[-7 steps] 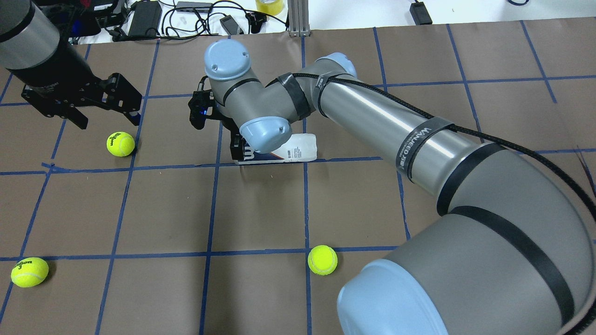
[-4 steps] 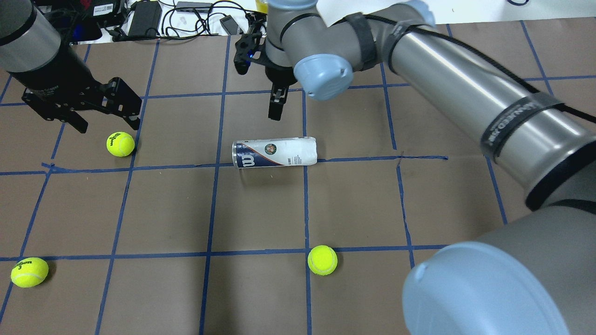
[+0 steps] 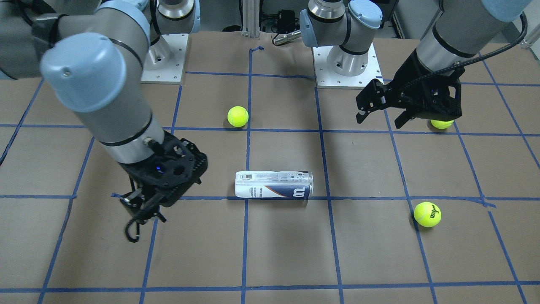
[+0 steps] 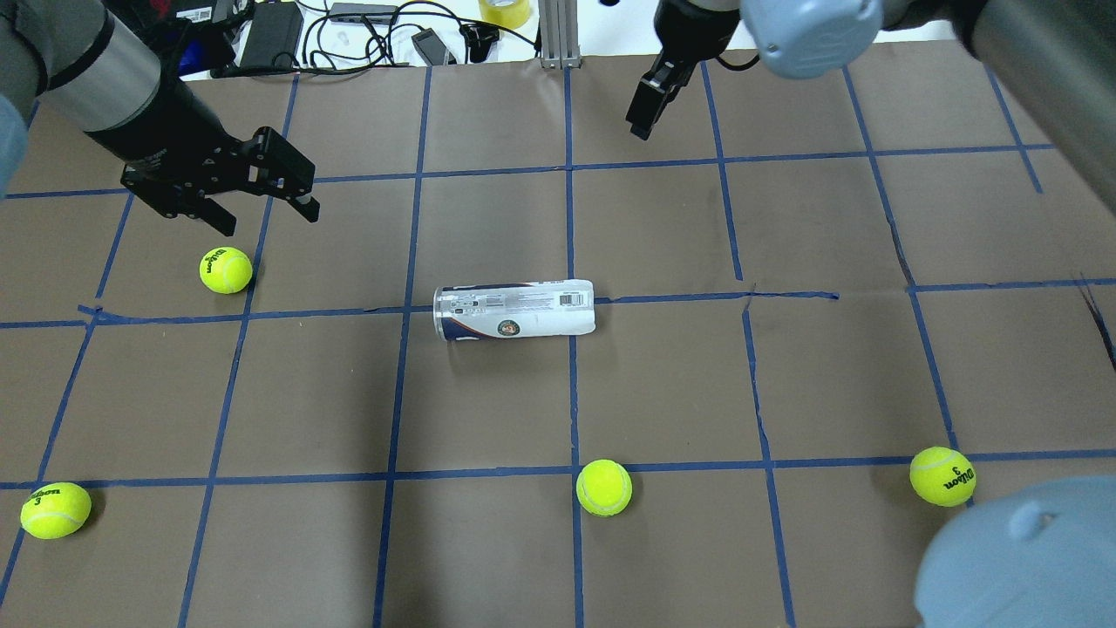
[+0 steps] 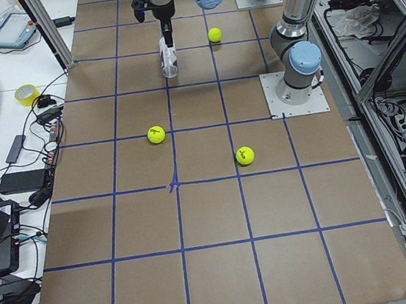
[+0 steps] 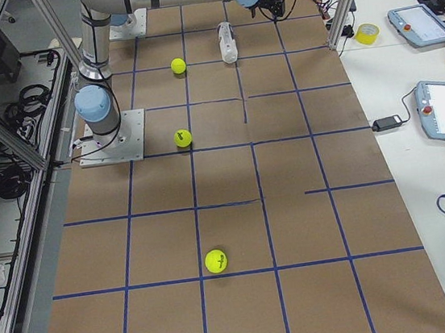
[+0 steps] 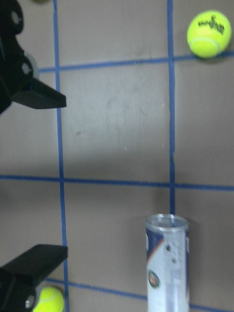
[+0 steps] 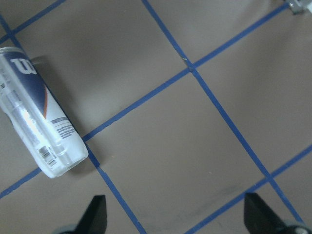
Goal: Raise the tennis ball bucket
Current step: 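Raise the right gripper away while the left gripper reaches toward the lying tube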
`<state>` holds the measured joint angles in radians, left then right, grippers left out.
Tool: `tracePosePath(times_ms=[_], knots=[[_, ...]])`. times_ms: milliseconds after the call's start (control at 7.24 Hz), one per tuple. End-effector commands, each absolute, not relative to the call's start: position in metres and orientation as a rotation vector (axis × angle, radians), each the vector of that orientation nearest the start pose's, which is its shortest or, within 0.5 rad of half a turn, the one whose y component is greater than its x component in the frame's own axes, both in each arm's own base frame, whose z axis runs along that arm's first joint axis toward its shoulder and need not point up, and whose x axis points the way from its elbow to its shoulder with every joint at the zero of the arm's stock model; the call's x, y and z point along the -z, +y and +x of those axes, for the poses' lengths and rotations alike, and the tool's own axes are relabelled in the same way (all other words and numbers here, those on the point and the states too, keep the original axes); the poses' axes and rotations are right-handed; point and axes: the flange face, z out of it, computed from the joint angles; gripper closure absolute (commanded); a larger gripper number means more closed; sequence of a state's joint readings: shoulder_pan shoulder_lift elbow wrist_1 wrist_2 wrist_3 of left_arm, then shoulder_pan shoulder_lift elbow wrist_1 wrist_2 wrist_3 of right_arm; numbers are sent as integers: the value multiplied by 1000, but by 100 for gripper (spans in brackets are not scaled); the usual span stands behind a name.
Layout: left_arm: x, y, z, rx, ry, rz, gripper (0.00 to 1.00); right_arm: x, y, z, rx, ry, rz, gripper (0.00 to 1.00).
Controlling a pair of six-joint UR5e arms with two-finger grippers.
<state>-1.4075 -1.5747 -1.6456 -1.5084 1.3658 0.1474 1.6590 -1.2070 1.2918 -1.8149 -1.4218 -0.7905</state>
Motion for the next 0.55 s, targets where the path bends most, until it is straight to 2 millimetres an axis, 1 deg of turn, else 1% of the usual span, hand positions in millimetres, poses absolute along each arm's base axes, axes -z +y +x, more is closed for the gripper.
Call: tracePosePath(times_ms=[0,138,276,415], knots=[[-404,-534,-79,69,3457,-34,0,-481,-630,112,245,2898,-895,3],[-377,-542,-82,95,3492,-30,0,-488,-624,97,217,2948,-760,2],[-345,-548,-88,83,3567,-38,0,-493,-614,91,156,3062,-609,2],[-316,-558,-92,101,3624,-40,0,-491,-605,91,135,3099,-377,0]])
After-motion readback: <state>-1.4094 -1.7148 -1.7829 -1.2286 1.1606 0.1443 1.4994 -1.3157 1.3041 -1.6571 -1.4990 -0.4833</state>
